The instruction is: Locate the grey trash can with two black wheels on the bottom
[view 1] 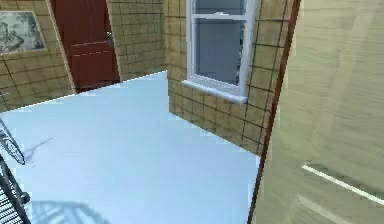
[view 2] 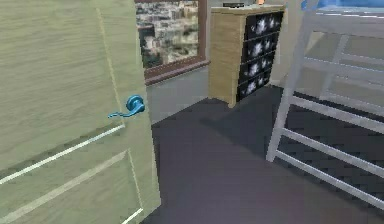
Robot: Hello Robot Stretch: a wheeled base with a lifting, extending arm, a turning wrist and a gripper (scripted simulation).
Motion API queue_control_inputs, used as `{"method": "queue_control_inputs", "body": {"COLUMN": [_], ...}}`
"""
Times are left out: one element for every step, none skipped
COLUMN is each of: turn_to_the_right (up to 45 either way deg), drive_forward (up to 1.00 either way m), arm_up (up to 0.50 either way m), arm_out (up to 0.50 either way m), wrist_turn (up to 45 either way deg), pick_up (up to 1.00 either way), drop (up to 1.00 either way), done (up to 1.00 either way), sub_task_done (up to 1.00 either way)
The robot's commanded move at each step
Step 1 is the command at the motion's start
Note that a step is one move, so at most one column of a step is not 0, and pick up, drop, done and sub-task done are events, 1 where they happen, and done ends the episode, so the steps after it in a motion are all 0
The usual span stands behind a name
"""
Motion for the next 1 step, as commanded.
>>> {"method": "queue_control_inputs", "body": {"turn_to_the_right": [45.0], "drive_forward": [0.00], "arm_up": [0.00], "arm_out": [0.00], "wrist_turn": [0.0], "pick_up": [0.00], "drop": [0.00], "done": [0.00], "sub_task_done": [0.00]}}
